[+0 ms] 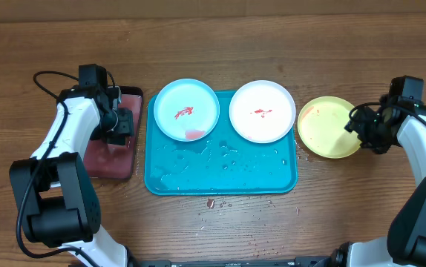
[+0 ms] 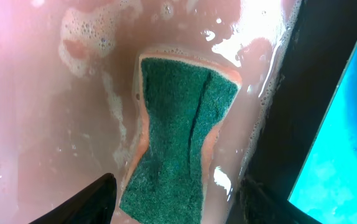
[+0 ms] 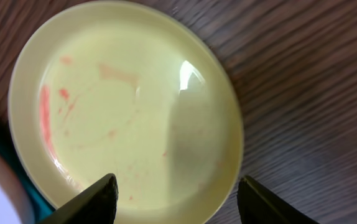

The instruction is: Clean dirty plates on tray and stack at the side

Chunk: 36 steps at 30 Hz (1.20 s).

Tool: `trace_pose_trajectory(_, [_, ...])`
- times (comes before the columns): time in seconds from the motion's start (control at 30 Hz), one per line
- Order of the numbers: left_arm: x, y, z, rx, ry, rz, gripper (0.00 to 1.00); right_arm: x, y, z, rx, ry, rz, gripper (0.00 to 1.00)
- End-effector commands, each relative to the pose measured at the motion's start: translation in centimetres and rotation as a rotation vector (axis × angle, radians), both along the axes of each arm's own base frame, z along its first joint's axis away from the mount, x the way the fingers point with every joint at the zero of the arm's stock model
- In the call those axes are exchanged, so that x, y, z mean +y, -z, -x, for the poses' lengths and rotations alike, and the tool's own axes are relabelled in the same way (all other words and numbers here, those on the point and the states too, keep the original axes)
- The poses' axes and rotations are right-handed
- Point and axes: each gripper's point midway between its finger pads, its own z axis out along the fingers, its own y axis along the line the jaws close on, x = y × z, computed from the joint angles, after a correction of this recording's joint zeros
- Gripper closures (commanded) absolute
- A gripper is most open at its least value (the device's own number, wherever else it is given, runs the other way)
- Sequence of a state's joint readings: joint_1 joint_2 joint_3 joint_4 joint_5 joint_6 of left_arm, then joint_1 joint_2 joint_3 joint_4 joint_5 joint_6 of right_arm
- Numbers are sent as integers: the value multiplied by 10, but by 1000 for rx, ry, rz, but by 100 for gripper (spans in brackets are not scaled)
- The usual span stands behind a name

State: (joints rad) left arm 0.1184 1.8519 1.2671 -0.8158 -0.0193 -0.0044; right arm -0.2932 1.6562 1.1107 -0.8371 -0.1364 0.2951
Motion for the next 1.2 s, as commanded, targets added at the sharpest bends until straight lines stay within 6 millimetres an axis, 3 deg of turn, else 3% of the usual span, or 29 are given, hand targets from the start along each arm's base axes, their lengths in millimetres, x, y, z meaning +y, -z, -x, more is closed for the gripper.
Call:
trace_pose_trajectory(0.0, [-1, -15, -10, -48, 30, -2, 35, 24, -26, -20, -89, -147, -69, 35])
trace_pose_trajectory(0.1, [0, -19, -15, -65, 31, -5, 34, 45, -51, -35, -131, -262, -59, 34])
trace_pose_trajectory(0.23, [0, -20, -20, -85, 38, -7, 35, 88, -84, -53, -205, -443, -25, 29])
trace_pose_trajectory(0.33, [0, -21, -22, -94, 38, -6, 37, 134, -104, -67, -290, -567, -12, 29])
trace_pose_trajectory(0.5, [-1, -17, -18, -81, 37, -4, 38, 203, -121, -88, -448, -721, 16, 29])
trace_pose_trajectory(0.67, [-2, -12, -14, -69, 27, 8, 39, 264, -109, -90, -481, -830, -12, 31])
trace_pose_trajectory(0.73, [-2, -12, -14, -69, 23, 8, 39, 276, -103, -88, -446, -844, -28, 32])
trace_pose_trajectory(1.0, [-6, -12, -16, -78, 25, 28, 38, 303, -117, -100, -376, -896, -50, 32])
trace_pose_trajectory(1.17, [-7, -12, -16, -80, 23, 34, 39, 326, -83, -98, -307, -941, -88, 33])
